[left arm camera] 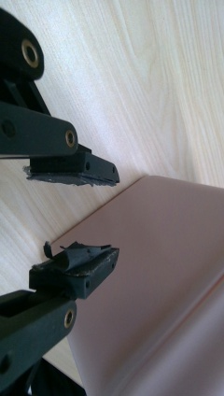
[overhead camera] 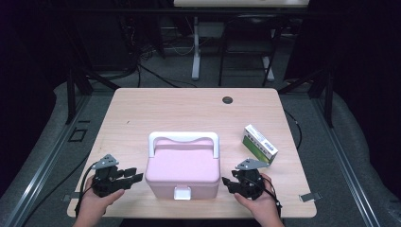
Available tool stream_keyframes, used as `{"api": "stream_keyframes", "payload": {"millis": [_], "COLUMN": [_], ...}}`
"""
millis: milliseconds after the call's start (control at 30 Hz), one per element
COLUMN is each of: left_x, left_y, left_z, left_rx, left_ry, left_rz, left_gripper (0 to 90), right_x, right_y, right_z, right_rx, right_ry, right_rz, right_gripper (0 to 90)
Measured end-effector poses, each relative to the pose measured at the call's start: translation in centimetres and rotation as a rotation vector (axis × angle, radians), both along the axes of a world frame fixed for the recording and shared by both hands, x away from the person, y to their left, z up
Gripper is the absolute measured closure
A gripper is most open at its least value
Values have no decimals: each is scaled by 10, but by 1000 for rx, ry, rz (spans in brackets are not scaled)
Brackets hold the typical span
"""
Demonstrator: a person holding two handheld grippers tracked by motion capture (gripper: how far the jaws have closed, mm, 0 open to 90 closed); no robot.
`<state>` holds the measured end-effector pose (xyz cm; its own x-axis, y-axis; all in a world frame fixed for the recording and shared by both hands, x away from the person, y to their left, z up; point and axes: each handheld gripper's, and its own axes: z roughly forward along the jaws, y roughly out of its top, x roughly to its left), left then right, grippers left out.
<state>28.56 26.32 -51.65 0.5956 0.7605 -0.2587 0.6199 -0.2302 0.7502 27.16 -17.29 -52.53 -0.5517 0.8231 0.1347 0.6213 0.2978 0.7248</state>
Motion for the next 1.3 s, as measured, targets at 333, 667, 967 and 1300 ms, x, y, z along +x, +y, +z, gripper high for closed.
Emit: {"api": "stream_keyframes", "payload": {"millis": [333, 667, 967, 1300], "left_x": [5, 17, 26, 41], "left_y": [4, -1, -11, -28], "left_z": [14, 47, 68, 90], "left_rx": [21, 11, -7, 4], "left_ry": [-24, -69, -68, -40], "left_rz": [-38, -84, -115, -138], "left_gripper": [523, 559, 536, 484], "right_x": [5, 13, 20, 32], "right_y": [-8, -9, -3, 11], "right_z": [21, 55, 81, 103], "right_rx": [3, 11, 40, 62], "right_ry": [-32, -78, -136, -145], "right_rz": [2, 41, 65, 102], "right_gripper": [436, 612, 611, 532]}}
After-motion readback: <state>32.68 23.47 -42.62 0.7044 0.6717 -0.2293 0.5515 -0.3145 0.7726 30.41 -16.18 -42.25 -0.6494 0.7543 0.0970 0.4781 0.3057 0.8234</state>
